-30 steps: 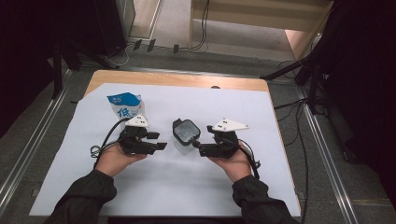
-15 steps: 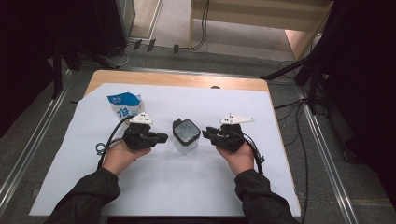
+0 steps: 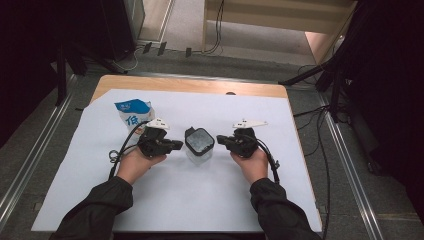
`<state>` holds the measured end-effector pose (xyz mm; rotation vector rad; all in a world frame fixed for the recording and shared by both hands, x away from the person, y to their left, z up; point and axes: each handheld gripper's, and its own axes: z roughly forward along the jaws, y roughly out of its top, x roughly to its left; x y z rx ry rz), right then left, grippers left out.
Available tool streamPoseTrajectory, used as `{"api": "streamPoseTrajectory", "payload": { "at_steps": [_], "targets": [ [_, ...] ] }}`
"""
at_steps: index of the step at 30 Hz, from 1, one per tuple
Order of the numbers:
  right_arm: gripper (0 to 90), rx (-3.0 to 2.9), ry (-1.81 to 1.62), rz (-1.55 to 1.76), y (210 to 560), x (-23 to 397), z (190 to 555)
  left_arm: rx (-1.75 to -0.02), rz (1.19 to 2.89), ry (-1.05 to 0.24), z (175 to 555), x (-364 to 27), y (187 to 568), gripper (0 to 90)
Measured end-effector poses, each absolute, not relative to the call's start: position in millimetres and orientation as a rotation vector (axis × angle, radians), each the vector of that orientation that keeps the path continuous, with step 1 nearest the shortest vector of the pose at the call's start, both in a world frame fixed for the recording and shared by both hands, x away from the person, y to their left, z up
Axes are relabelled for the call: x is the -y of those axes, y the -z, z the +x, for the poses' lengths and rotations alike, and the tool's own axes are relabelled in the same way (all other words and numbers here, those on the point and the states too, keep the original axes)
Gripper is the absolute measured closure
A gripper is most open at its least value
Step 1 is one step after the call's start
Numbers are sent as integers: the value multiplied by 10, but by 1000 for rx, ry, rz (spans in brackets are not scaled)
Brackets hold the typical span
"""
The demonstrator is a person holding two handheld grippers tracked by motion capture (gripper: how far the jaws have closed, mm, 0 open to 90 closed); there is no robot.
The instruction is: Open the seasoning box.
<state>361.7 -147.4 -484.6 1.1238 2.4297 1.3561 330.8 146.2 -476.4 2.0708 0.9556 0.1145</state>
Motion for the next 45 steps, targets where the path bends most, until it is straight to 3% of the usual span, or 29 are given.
{"api": "streamPoseTrajectory", "payload": {
  "at_steps": [20, 45],
  "targets": [
    [900, -2472, -1337, 1078, 4883, 1352, 3596, -954, 2088, -99, 3261, -1393, 4773, 886],
    [900, -2554, -1343, 1019, 4845, 1259, 3257, -991, 2084, -88, 3417, -1466, 4802, 900]
  ]
}}
